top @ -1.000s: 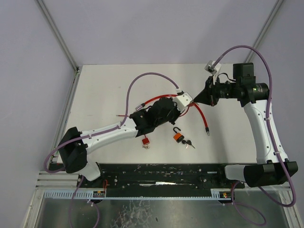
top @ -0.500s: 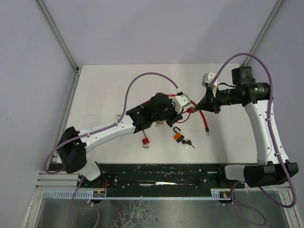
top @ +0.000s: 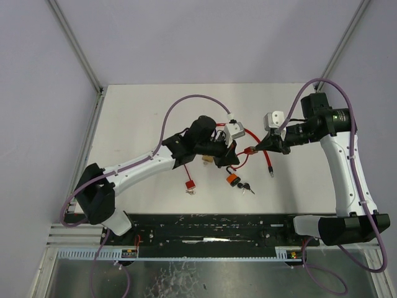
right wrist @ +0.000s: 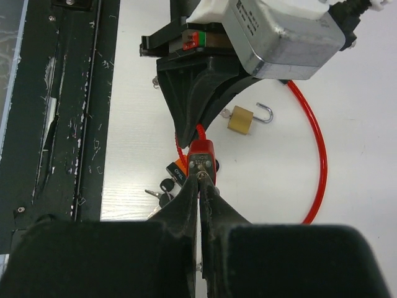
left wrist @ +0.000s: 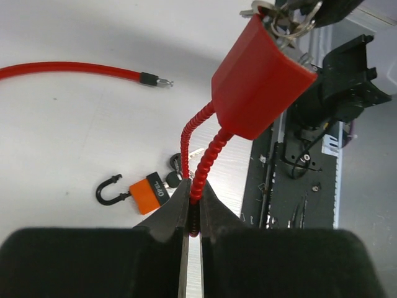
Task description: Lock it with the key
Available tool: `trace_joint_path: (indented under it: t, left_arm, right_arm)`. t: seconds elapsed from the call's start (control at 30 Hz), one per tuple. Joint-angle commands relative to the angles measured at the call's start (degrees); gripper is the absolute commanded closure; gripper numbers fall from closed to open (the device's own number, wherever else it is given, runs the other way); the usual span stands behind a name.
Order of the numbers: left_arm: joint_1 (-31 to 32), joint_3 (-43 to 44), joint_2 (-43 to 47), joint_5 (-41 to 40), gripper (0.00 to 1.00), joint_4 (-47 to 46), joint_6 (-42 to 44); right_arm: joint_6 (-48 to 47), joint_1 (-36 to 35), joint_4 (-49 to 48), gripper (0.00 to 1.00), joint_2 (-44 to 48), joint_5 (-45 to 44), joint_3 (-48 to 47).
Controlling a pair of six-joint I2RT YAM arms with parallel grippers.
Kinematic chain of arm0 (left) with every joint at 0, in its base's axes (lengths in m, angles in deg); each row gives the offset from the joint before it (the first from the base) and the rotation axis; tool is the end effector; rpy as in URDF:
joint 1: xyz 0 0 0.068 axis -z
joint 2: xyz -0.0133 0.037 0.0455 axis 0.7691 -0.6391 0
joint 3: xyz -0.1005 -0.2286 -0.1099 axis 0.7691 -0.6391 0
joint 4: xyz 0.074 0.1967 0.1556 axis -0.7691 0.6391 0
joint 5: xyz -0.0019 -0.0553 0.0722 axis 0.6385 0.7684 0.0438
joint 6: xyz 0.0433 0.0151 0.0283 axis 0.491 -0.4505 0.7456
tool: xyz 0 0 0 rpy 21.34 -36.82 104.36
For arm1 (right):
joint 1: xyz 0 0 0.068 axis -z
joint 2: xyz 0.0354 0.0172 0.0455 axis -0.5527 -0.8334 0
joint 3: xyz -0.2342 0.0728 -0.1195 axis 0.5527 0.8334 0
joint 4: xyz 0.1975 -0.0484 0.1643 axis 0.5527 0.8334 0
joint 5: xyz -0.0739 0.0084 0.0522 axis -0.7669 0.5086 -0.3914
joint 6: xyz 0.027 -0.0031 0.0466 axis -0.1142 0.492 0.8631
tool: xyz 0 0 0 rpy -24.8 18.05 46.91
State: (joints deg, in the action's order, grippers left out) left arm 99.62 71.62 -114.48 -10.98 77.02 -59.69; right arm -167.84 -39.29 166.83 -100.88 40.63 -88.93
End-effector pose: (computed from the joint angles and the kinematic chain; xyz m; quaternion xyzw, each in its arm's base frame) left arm 0.2232 -0.2878 0.3084 0.4728 0.6885 -0.4130 0.3631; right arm 0.2016 0.0516 0.4051 -0.6476 0.5497 0.2889 0.4416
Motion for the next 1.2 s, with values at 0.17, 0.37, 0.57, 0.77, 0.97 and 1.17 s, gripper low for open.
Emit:
trace_joint_path:
  t: [0.17, 0.37, 0.57, 0.77, 0.97, 1.17]
  left_arm:
    - [-0.75, -0.05, -1.62, 2.76, 1.00, -2.05, -0.65]
    - [-0.83, -3.68, 0.06, -4.60, 1.00, -1.39, 0.86]
    - [-0.63, -4.69, 1.90, -6.36, 1.00, -1.37, 1.63]
    - [-0.06, -3.77, 3.00, -4.66, 1.00, -0.03, 2.90]
    - [0.65, -2.79, 3.53, -4.18, 1.00, 3.37, 3.49]
    - [0.81, -4.29, 5.03, -4.46, 1.00, 1.92, 2.12]
  right_arm:
    - [7.96, -0.77, -2.95, 0.94, 1.10, -0.73, -0.89]
    - [18.78, 2.03, -7.70, 0.65, 3.56, 0.59, 1.02]
    - [20.64, 5.13, -8.78, 0.58, 5.75, 5.95, 6.80]
    - [19.35, 5.90, -12.76, 0.44, 6.66, 12.69, 14.93]
    - [9.11, 6.01, -7.01, 0.22, 6.06, 13.46, 14.91]
    - [2.14, 7.94, -0.56, 0.18, 7.53, 13.66, 16.42]
